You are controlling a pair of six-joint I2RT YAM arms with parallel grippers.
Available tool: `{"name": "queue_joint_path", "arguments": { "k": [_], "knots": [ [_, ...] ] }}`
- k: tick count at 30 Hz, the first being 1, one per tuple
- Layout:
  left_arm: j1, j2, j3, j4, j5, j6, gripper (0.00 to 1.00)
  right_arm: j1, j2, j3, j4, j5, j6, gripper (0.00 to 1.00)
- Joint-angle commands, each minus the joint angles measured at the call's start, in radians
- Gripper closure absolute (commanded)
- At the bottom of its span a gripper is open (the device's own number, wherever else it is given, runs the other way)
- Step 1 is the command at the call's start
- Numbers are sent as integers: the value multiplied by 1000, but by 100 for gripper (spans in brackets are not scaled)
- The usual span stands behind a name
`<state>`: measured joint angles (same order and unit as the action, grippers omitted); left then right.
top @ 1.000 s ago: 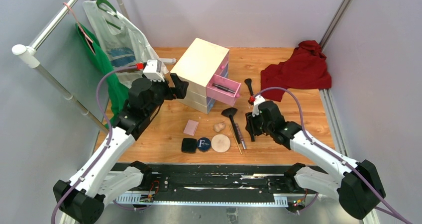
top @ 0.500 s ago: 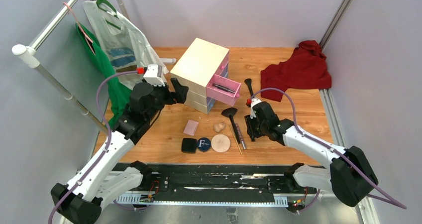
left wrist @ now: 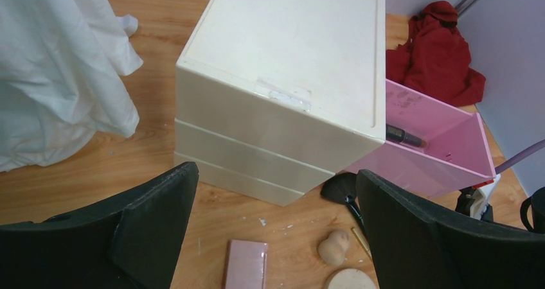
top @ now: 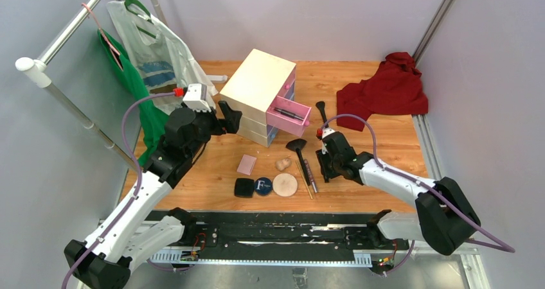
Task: Organize the makeup
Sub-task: Pick up the makeup from the center of the board.
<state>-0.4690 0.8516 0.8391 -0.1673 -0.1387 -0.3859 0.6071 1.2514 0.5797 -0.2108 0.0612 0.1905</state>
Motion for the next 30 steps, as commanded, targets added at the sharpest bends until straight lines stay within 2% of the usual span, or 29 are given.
{"name": "queue_joint_path", "arguments": {
  "k": [1, 4, 6, 10, 11, 15, 21, 25, 30],
  "knots": [
    [-8, -10, -14, 11, -6, 4, 2, 9, 18, 16, 15, 36, 6, 68],
    [-8, -7, -15, 13, -7, 4, 2, 9, 31, 19, 17, 38, 6, 68],
    [-8, -6, -16, 18, -5, 4, 2, 9, 38, 23, 16, 38, 5, 72],
    [-8, -5, -19, 20, -7, 4, 2, 8, 22, 30, 1, 61, 11, 97],
    [-8, -5, -20, 22, -7, 5, 2, 9, 7, 33, -12, 73, 15, 99],
    [-8, -7, -21, 26, -11, 5, 2, 13, -111, 69, -96, 116, 21, 99],
    [-8, -19, -20, 28, -1, -1, 2, 13, -263, 214, -216, 220, -24, 99],
    [-8, -36, -18, 17, -6, 2, 2, 13, -292, 325, -182, 227, -88, 99],
    [-8, -49, -16, 4, -12, 4, 2, 13, -226, 470, -92, 103, -169, 99]
  ]
}}
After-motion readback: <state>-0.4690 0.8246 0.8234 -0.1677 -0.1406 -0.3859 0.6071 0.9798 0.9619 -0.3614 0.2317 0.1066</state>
